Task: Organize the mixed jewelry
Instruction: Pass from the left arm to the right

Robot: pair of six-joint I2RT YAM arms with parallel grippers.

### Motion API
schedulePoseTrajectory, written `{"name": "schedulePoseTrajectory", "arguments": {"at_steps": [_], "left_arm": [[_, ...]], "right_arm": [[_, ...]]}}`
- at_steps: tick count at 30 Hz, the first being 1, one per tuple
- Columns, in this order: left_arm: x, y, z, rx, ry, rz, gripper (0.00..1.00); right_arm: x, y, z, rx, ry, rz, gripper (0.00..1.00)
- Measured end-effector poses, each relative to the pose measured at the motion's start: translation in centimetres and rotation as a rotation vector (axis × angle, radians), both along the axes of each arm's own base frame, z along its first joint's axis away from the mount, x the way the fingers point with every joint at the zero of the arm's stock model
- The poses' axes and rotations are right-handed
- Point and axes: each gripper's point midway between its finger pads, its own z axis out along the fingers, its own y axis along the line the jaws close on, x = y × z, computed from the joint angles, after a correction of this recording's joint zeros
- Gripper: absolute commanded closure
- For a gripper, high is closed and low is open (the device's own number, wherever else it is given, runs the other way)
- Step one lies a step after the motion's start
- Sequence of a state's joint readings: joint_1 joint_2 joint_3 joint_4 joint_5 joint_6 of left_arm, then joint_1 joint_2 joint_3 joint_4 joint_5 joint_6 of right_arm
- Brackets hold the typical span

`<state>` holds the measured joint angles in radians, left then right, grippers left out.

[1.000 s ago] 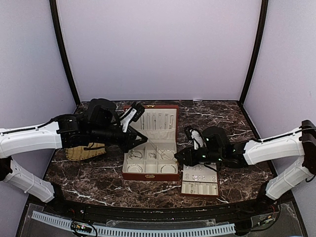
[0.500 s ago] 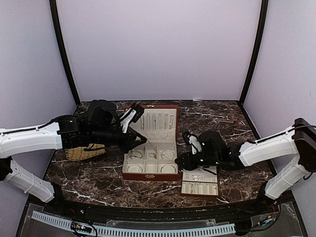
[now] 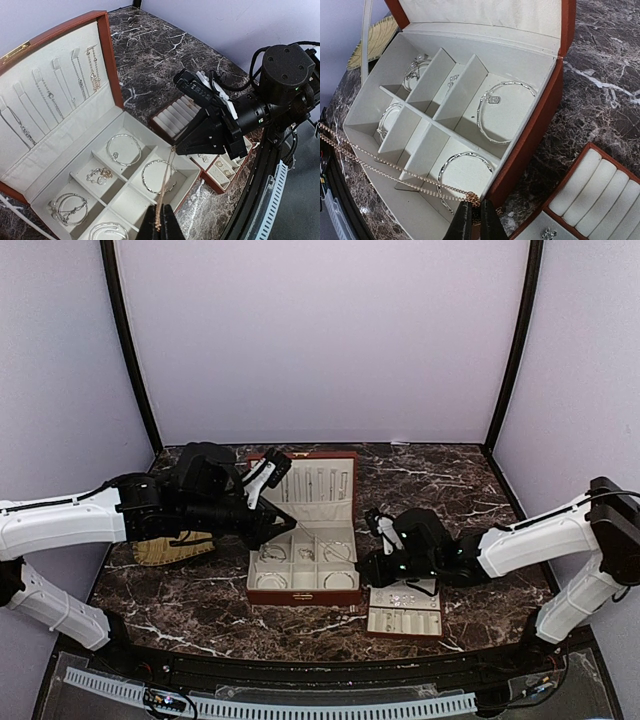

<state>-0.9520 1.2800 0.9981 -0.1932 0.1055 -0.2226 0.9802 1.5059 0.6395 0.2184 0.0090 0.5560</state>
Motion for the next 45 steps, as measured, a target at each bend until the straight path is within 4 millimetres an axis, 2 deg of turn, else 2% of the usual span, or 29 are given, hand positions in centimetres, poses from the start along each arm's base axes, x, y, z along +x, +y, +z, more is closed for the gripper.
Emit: {"name": "schedulePoseTrajectory", "arguments": {"at_steps": [1, 8, 12, 21, 28, 30, 33, 35, 36, 39, 40, 43, 45], "left_arm": [[0.0, 0.0, 0.0, 0.001, 0.000, 0.002, 1.00], [0.0, 0.1, -0.1, 0.003, 0.004, 0.003, 1.00], [-0.2, 0.1, -0.5, 0.007, 0.013, -0.003, 1.00], [-1.2, -0.3, -3.6, 0.032, 0.083, -0.059, 1.00], [-4.7, -0.5, -8.8, 0.012, 0.217, -0.183, 0.96], [-5.9, -0.5, -9.8, 0.001, 0.245, -0.218, 0.95], [-7.6, -1.2, -9.9, -0.032, 0.260, -0.282, 0.93], [-8.9, -2.0, -9.5, -0.057, 0.253, -0.333, 0.89], [-9.6, -2.4, -9.2, -0.068, 0.247, -0.358, 0.83], [-10.8, -3.3, -8.9, -0.084, 0.229, -0.409, 0.55], [-11.1, -3.5, -9.1, -0.080, 0.227, -0.417, 0.49], [-10.6, -3.5, -9.9, -0.060, 0.217, -0.387, 0.37], [-10.0, -3.5, -10.0, -0.057, 0.197, -0.360, 0.35]], "right_arm": [[0.0, 0.0, 0.0, -0.001, -0.002, -0.002, 1.00], [-0.1, -0.9, 0.9, -0.015, -0.009, -0.027, 1.00], [-0.1, -1.6, 2.1, -0.009, -0.023, -0.049, 1.00], [-0.5, -2.2, 4.2, 0.021, -0.031, -0.055, 1.00], [-2.8, -0.7, 7.2, 0.132, 0.003, 0.076, 1.00], [-3.6, 0.0, 8.1, 0.169, 0.020, 0.128, 1.00], [-4.9, 0.9, 9.4, 0.221, 0.053, 0.211, 1.00], [-5.9, 1.5, 10.2, 0.253, 0.077, 0.267, 1.00], [-6.4, 1.7, 10.6, 0.268, 0.089, 0.294, 1.00], [-7.6, 2.1, 11.4, 0.301, 0.118, 0.359, 1.00], [-7.8, 2.2, 11.4, 0.305, 0.127, 0.371, 1.00], [-8.5, 2.3, 11.5, 0.316, 0.149, 0.403, 1.00], [-8.8, 2.5, 11.5, 0.325, 0.162, 0.422, 1.00]]}}
